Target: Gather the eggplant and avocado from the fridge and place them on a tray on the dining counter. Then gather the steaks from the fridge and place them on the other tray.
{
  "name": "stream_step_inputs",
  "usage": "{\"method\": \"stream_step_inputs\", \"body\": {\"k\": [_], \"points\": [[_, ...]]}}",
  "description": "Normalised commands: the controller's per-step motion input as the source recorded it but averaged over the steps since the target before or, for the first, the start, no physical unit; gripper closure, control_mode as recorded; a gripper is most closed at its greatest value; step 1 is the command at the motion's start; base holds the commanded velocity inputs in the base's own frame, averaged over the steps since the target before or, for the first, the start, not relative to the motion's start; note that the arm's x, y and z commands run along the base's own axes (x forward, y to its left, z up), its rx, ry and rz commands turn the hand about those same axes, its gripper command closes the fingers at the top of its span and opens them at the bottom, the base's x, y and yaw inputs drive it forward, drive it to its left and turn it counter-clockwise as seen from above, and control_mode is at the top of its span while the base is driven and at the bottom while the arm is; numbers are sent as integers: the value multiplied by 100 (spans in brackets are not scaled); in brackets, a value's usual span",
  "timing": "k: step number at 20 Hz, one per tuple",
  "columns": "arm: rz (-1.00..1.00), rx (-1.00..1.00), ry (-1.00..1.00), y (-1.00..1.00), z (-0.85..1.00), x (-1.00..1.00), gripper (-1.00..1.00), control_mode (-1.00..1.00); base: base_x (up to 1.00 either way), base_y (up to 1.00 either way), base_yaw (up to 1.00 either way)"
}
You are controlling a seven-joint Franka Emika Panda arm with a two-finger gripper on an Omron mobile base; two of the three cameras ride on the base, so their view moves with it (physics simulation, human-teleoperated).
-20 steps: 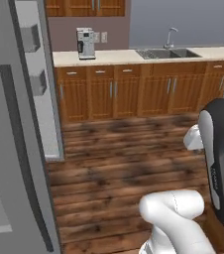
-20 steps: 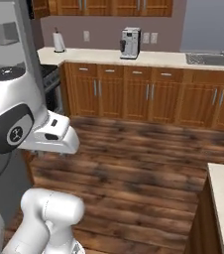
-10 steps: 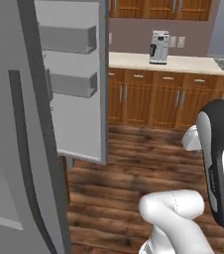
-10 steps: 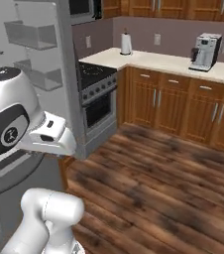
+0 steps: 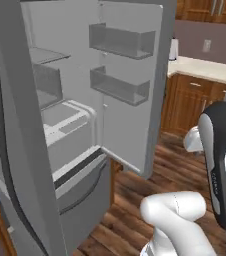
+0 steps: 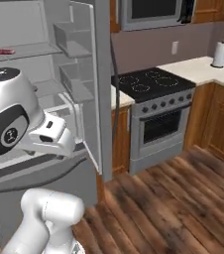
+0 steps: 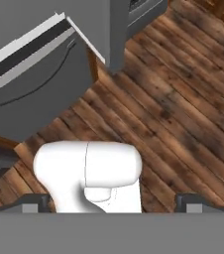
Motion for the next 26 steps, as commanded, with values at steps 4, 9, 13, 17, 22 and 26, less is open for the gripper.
{"method": "stream_step_inputs", "body": {"k": [4,9,13,17,22,26], "points": [[0,0,0,0,0,0,-100,100,34,-28,82],[0,0,0,0,0,0,-100,100,27,-18,83],[0,0,0,0,0,0,-100,100,30,-24,76],[0,0,0,0,0,0,-100,100,60,-41,46],[0,0,0,0,0,0,-100,100,63,-54,19],[0,0,0,0,0,0,-100,100,46,-32,2]]}}
